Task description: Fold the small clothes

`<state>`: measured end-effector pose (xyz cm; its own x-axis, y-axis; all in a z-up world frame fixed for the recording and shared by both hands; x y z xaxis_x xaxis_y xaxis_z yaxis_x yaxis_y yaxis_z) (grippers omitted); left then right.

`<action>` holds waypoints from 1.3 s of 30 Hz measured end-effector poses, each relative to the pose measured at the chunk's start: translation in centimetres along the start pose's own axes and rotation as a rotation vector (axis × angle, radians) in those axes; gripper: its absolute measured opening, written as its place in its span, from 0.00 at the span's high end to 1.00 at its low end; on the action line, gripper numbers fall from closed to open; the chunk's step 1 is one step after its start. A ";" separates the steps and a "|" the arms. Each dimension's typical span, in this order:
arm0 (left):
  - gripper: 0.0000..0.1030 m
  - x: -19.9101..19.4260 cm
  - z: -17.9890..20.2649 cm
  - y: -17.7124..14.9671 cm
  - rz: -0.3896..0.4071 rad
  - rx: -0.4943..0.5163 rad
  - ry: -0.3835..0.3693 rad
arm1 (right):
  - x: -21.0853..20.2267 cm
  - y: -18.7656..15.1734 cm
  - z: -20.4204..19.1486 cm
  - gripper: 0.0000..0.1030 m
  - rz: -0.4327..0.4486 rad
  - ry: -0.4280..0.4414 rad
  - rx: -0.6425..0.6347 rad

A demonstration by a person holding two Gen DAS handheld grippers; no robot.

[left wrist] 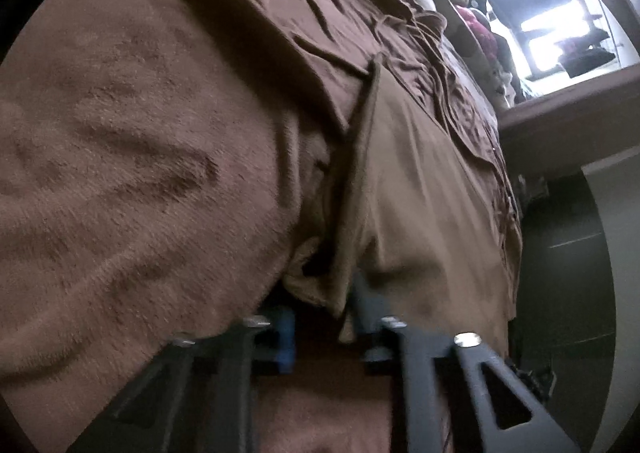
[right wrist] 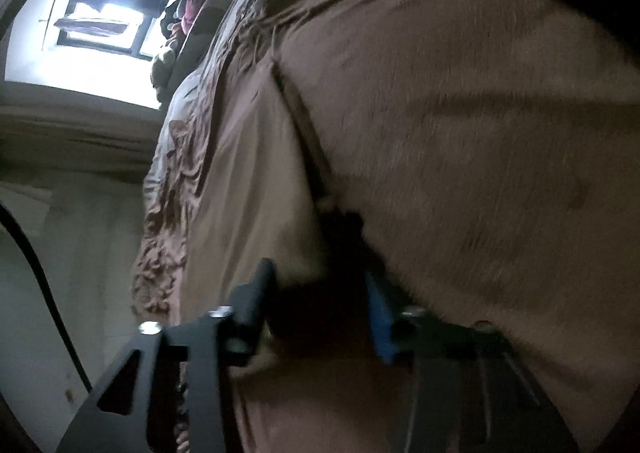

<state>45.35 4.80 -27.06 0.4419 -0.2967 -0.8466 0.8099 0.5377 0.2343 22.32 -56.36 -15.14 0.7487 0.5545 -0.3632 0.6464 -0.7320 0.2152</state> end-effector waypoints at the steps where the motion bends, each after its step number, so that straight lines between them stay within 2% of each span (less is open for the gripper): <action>1: 0.90 0.0 0.0 0.1 0.001 -0.001 -0.004 | -0.2 0.2 -0.1 0.85 0.002 -0.002 -0.014; 2: 0.92 -0.1 0.0 0.2 0.004 -0.004 -0.007 | -0.3 0.3 -0.4 0.92 -0.002 -0.002 -0.032; 4: 0.93 -0.5 0.1 0.6 0.017 -0.003 -0.008 | -0.7 0.4 -1.4 0.94 -0.003 -0.023 -0.090; 8: 0.93 -1.3 0.7 1.2 0.048 0.033 -0.007 | -2.3 0.2 -3.6 0.98 0.012 -0.137 -0.232; 10: 0.93 -1.5 0.7 1.4 0.051 0.032 -0.016 | -3.9 -0.3 -4.7 0.99 0.057 -0.242 -0.295; 11: 0.93 -1.5 0.7 1.5 0.049 0.033 -0.018 | -4.8 0.0 -4.8 0.99 0.083 -0.263 -0.305; 13: 0.93 -1.2 0.7 1.3 0.038 0.038 -0.013 | -5.4 -0.3 -5.0 0.99 0.098 -0.214 -0.283; 18: 0.93 -0.7 0.6 1.2 0.027 0.041 -0.005 | -5.0 -2.5 -2.5 0.96 -0.004 -0.114 -0.188; 19: 0.93 -0.7 0.6 1.2 0.024 0.038 -0.007 | -4.6 -2.7 -2.3 0.90 -0.018 -0.105 -0.186; 20: 0.93 -0.7 0.6 1.2 0.022 0.037 -0.007 | -4.6 -2.8 -2.0 0.76 -0.022 -0.097 -0.187; 21: 0.93 -0.7 0.6 1.2 0.021 0.040 -0.005 | -4.7 -3.0 -1.8 0.67 -0.023 -0.085 -0.188; 22: 0.93 -0.6 0.7 1.2 0.022 0.045 -0.002 | -4.9 -2.5 -1.8 0.51 -0.018 -0.070 -0.190; 23: 0.93 -0.7 0.7 1.2 0.023 0.049 0.001 | -4.9 -2.5 -1.8 0.49 -0.009 -0.056 -0.198; 27: 0.93 -0.8 0.9 1.2 0.027 0.053 0.005 | -4.2 -1.9 -1.9 0.52 -0.009 -0.047 -0.232; 29: 0.93 -0.9 1.0 1.2 0.029 0.056 0.009 | -3.6 -1.4 -2.4 0.65 -0.009 -0.056 -0.251; 32: 0.93 -0.9 1.1 1.2 0.030 0.062 0.016 | -3.6 -1.5 -2.7 0.67 -0.013 -0.089 -0.312; 34: 0.93 -0.9 1.2 1.2 0.030 0.070 0.021 | -4.0 -2.2 -3.1 0.67 -0.048 -0.118 -0.376; 37: 0.93 -0.9 1.3 1.2 0.030 0.077 0.028 | -4.1 -2.9 -3.6 0.67 -0.086 -0.208 -0.494; 39: 0.93 -0.9 1.3 1.2 0.030 0.081 0.032 | -4.0 -3.2 -3.9 0.67 -0.108 -0.238 -0.551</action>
<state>46.46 4.64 -25.42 0.4547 -0.2552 -0.8533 0.8258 0.4798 0.2965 17.81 -54.65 -10.87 0.6626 0.4640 -0.5879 0.7451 -0.3285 0.5804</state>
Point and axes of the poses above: each gripper's, at about its wrist camera, not at the fingertips, and x roughly the way its jaws point, z to its right, y to its top, the point moved 6 cm from there along x, roughly the way its jaws point, and after that the axes turned 13 degrees about y, right-handed, at the moved point
